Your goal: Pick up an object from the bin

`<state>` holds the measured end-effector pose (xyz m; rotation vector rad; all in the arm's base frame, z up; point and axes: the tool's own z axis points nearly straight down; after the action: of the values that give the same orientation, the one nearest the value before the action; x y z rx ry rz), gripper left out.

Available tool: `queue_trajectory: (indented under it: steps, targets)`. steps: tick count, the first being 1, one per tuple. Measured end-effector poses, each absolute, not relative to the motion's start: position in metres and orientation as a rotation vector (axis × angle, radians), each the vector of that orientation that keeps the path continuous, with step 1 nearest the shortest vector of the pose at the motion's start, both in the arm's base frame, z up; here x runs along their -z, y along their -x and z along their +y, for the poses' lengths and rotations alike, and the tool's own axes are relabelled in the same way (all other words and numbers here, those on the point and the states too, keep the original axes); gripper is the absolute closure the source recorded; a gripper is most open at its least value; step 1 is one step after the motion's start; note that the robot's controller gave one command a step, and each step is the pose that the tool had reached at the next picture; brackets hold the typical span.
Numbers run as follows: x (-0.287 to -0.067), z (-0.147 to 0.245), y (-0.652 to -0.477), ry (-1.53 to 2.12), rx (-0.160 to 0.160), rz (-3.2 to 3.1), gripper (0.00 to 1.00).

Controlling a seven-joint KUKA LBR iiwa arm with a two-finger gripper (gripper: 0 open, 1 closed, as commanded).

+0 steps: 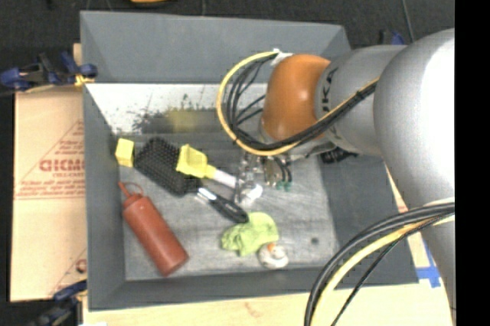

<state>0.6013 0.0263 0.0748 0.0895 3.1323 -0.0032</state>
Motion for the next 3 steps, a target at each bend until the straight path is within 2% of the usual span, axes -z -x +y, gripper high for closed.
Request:
queue_trajectory:
  steps: [2, 3]
  targets:
    - [-0.077, 0.026, -0.601, -0.088, 0.004, 3.132, 1.00]
    - [-0.085, 0.026, -0.600, -0.088, 0.004, 3.137, 1.00]
